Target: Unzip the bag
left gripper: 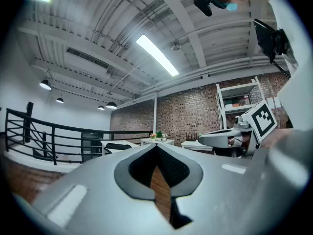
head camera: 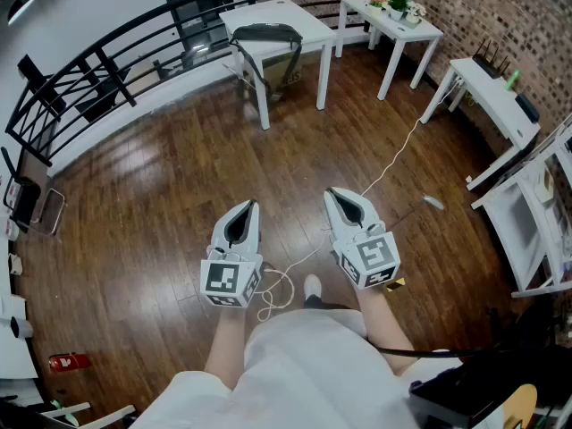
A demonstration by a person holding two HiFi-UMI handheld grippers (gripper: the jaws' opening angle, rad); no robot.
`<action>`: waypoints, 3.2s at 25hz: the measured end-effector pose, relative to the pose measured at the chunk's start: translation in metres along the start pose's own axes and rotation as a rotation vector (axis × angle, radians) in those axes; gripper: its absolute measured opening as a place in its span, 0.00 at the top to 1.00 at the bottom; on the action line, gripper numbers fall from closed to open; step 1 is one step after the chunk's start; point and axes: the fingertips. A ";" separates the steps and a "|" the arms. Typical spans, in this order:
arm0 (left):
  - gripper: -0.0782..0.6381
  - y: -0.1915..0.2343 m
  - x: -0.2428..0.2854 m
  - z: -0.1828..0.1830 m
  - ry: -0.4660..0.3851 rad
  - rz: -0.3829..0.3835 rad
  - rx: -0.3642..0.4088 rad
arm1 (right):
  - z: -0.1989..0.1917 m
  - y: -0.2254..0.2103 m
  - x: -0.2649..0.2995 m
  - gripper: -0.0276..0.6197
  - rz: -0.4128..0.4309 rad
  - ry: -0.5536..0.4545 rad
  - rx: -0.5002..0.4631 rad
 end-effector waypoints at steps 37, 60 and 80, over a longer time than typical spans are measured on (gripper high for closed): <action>0.87 0.331 0.565 -0.029 0.071 -0.143 -0.048 | -0.050 -0.296 0.553 0.98 -0.108 0.158 0.027; 0.87 0.497 0.835 -0.067 0.162 0.024 0.008 | -0.088 -0.439 0.882 0.98 0.089 0.232 0.074; 0.87 0.499 0.964 -0.265 0.519 -0.179 -0.089 | -0.320 -0.550 0.958 0.70 -0.103 0.595 -0.226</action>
Point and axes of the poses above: the fingertips, and each gripper's own axes: x forward along the fingers, y to its left, z out of its top, and after that the axes turned 6 degrees about -z, right-handed
